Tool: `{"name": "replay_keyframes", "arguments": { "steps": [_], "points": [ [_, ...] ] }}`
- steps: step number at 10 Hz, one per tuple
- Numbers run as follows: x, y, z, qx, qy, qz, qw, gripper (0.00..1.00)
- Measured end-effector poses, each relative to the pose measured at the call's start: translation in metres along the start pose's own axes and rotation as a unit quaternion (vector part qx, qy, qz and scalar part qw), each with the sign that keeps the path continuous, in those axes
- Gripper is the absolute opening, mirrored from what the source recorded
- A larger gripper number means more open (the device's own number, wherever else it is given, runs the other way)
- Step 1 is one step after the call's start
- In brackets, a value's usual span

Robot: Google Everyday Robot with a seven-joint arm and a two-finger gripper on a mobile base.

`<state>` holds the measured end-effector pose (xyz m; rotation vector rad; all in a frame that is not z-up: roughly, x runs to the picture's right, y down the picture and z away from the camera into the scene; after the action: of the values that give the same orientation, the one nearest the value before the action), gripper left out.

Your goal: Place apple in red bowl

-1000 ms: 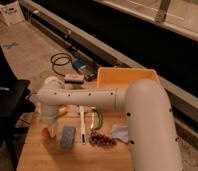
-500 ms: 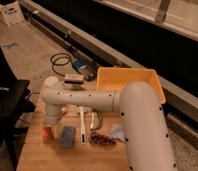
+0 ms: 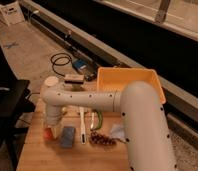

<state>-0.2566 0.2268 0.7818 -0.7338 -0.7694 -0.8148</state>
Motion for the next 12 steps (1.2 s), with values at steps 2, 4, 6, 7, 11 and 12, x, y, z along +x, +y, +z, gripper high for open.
{"name": "replay_keyframes", "arguments": {
  "steps": [2,4,6,7,11,12],
  "points": [
    [-0.003,0.000,-0.021,0.014,0.016,0.000,0.9998,0.00],
    [-0.003,0.002,-0.053,0.033,0.039,0.006,0.9987,0.00],
    [0.007,0.018,-0.103,0.057,0.081,0.032,0.9945,0.00],
    [0.017,0.031,-0.119,0.064,0.098,0.047,0.9920,0.00],
    [0.062,0.103,-0.179,0.080,0.147,0.133,0.9769,0.00],
    [0.074,0.128,-0.190,0.083,0.152,0.163,0.9714,0.00]
  ]
}}
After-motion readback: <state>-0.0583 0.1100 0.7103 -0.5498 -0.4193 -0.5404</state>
